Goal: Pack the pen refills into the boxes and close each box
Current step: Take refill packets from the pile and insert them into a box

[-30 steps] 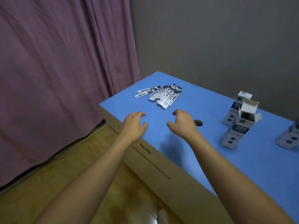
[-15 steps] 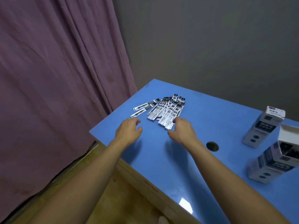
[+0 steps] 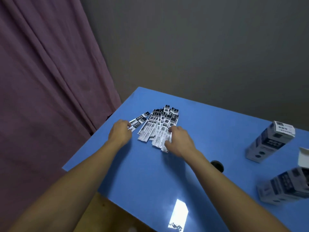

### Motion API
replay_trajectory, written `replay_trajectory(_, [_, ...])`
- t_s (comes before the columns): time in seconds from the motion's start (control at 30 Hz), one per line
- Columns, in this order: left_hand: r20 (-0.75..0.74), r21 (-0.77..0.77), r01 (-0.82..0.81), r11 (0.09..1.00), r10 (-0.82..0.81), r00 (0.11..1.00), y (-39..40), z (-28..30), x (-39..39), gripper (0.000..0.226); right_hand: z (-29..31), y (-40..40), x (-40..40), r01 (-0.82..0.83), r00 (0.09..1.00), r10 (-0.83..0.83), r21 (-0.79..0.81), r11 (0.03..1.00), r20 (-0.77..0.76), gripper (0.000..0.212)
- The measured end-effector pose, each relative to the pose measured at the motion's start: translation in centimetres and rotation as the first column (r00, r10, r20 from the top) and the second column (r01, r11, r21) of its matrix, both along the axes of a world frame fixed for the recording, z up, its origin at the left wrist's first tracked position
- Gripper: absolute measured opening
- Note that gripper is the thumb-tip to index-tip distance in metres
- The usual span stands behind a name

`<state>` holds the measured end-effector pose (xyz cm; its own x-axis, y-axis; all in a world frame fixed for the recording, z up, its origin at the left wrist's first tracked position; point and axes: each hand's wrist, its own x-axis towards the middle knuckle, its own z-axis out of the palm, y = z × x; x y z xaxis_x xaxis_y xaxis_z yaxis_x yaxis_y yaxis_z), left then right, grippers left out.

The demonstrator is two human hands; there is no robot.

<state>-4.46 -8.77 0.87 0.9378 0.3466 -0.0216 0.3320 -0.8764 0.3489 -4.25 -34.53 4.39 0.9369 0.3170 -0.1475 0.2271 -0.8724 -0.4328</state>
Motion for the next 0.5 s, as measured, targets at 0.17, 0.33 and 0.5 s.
replay_trajectory(0.17, [-0.036, -0.004, 0.062, 0.998, -0.062, 0.997, 1.6, -1.0, 3.7, 0.046, -0.1, 0.9, 0.4, 0.031, 0.999, -0.031, 0.006, 0.999, 0.01, 0.047])
replay_trajectory(0.33, [-0.13, 0.06, 0.113, 0.992, -0.104, 0.986, 1.7, -2.3, 4.5, 0.03, -0.4, 1.8, 0.3, 0.069, 0.998, -0.069, 0.013, 0.998, 0.013, 0.047])
replay_trajectory(0.5, [-0.162, -0.023, 0.037, 0.999, -0.04, 0.986, 1.5, -2.2, 4.4, 0.018, -0.5, 2.6, -0.1, 0.09, 0.996, -0.091, 0.045, 0.995, 0.025, 0.051])
